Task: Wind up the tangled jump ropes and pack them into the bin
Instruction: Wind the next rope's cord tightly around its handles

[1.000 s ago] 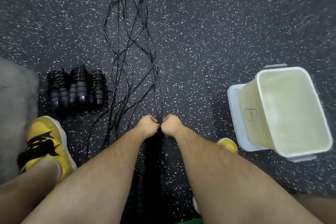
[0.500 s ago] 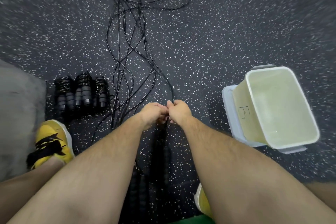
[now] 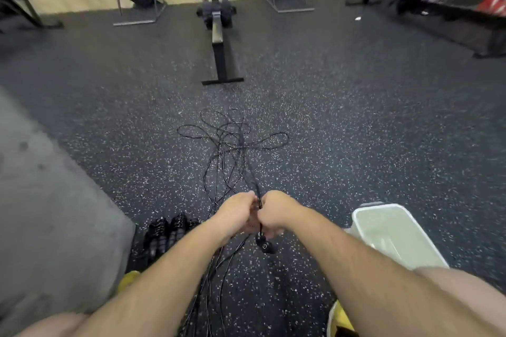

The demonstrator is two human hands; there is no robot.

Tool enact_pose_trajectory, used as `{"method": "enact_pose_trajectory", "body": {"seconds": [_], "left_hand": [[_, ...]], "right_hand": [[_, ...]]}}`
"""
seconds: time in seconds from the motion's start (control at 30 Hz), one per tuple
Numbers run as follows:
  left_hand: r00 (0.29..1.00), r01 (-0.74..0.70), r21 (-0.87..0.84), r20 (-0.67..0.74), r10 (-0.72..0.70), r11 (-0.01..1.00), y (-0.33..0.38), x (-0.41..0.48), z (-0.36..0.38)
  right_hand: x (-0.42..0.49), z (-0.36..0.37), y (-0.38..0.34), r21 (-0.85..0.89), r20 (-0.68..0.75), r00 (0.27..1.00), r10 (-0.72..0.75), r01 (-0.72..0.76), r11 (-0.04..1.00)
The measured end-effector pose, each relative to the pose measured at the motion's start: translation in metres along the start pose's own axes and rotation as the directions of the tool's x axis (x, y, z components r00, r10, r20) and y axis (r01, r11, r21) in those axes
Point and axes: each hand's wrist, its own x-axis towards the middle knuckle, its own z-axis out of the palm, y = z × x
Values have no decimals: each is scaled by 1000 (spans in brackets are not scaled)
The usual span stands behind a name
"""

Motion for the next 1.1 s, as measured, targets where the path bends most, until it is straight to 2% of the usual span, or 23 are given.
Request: {"method": "enact_pose_trajectory", "body": {"seconds": [0.07,0.13,0.17,0.27,0.33,0.4,0.5,0.57,0.63,0.67,0.73,0.8,0.97,1.1], "left_hand": [[993,-113,127,0,114,985,25,-17,-12],[985,-170,150,-2,172,974,43,-32,-22],[984,-178,119,5,179,977,49,-36,-24],[979,-205,2,-22,205,979,59,-38,-26],[981,-189,-111,-60,184,976,64,-34,-25],[977,-209,-147,-81,199,967,66,-33,-23],[963,-263,-44,-66,260,964,61,-39,-18],[958,-280,-30,-70,277,960,58,-42,-18],[957,-287,-30,-45,286,957,60,-44,-25],[962,-272,-48,9,273,961,60,-46,-29],[963,-220,-46,146,224,974,58,-53,-35],[962,-202,38,197,191,979,53,-55,-38],[975,-200,51,114,194,978,60,-50,-50],[973,-214,35,93,210,976,63,-50,-50]], "right_hand": [[-21,-21,-16,-20,-34,996,-84,83,996],[-34,-39,-31,-4,-68,987,-146,146,989],[-37,-46,-38,-1,-76,985,-152,153,988],[-43,-59,-55,-108,39,986,-160,163,981],[-43,-66,-61,-91,71,980,-187,193,977],[-44,-73,-60,-40,115,977,-179,185,982],[-42,-87,-51,16,254,962,-104,104,995],[-38,-95,-46,58,247,968,-42,29,998],[-29,-98,-43,163,133,991,-19,-3,987],[-24,-99,-44,274,82,997,-9,-14,962],[-14,-98,-45,545,81,997,-8,-38,837],[-3,-96,-49,685,77,996,-43,-21,728],[7,-94,-58,585,-100,994,-48,98,805],[6,-94,-61,390,-94,993,-75,106,915]]}}
